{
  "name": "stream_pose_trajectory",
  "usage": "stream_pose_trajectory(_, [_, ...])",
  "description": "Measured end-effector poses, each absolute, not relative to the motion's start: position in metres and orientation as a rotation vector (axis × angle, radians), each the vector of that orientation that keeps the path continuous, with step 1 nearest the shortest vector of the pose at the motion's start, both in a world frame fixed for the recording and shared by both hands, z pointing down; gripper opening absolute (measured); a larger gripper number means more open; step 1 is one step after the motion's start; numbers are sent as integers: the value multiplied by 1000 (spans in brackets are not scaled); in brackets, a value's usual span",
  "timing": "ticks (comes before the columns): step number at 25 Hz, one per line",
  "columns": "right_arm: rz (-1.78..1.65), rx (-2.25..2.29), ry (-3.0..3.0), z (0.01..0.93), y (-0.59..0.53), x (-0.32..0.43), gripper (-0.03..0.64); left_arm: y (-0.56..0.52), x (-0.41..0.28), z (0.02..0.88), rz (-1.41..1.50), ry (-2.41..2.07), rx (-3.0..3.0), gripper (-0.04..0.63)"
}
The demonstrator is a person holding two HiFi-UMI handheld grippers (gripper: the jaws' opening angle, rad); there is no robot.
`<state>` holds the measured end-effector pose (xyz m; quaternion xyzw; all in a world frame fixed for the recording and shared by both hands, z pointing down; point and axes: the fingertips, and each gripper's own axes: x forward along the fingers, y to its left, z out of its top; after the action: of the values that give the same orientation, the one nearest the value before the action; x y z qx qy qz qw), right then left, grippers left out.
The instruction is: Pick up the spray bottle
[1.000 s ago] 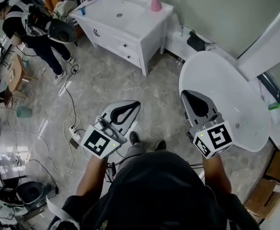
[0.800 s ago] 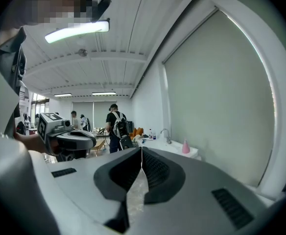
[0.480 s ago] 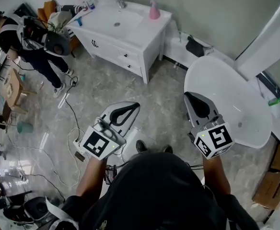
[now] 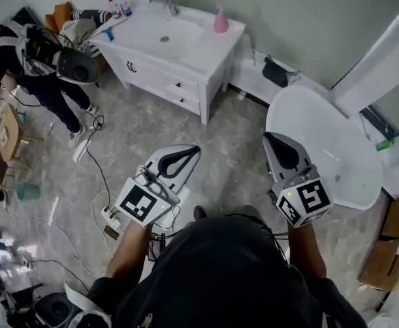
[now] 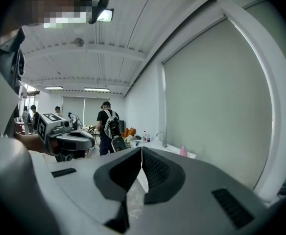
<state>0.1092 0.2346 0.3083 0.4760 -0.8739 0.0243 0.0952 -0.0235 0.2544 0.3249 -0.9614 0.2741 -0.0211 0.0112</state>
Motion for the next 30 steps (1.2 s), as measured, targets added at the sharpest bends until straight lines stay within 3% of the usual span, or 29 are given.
stream_pose_trajectory(30, [109,1166,-2734,321,145,178,11,196,59,330,-170,1093,-2924,4])
